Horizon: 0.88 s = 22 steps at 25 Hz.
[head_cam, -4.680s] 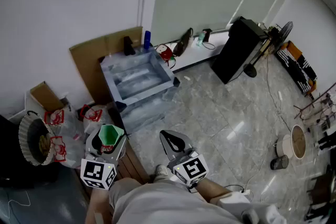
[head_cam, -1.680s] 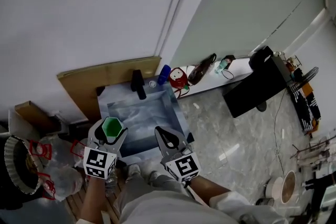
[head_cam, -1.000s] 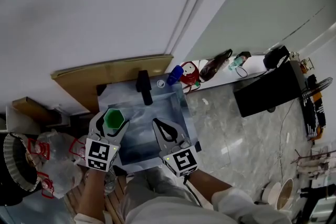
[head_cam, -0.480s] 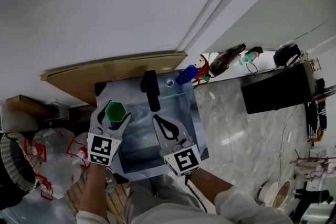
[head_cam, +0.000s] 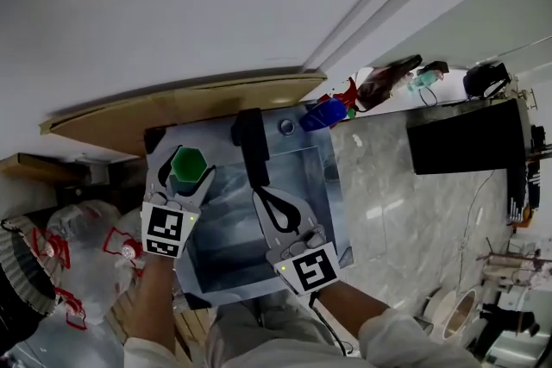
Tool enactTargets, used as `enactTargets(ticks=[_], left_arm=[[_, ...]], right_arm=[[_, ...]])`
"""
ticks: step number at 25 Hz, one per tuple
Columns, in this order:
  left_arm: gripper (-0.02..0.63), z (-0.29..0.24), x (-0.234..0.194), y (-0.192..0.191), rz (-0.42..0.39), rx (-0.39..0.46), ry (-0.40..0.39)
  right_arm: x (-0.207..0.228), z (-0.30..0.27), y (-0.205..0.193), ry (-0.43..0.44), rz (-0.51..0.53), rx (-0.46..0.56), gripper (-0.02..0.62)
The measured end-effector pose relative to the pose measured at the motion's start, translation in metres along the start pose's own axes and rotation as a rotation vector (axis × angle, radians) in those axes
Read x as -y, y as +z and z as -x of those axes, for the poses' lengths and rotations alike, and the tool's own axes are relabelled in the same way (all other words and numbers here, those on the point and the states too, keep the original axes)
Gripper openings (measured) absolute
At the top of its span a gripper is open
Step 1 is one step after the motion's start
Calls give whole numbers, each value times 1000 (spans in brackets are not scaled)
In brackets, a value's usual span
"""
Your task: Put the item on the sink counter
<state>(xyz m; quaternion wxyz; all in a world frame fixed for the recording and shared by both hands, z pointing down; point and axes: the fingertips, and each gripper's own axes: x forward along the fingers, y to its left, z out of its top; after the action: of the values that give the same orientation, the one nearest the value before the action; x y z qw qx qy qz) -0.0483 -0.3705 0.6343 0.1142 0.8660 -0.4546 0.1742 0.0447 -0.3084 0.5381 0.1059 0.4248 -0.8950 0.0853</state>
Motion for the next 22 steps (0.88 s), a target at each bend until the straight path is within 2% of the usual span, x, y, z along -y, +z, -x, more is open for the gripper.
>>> enactTargets(ticks=[11, 22], left_arm=[[318, -43, -17, -25, 21, -18, -3], [318, -60, -28, -41, 15, -33, 0]], right_arm=[[28, -9, -12, -13, -28, -8, 3], [32, -11, -23, -17, -42, -16, 3]])
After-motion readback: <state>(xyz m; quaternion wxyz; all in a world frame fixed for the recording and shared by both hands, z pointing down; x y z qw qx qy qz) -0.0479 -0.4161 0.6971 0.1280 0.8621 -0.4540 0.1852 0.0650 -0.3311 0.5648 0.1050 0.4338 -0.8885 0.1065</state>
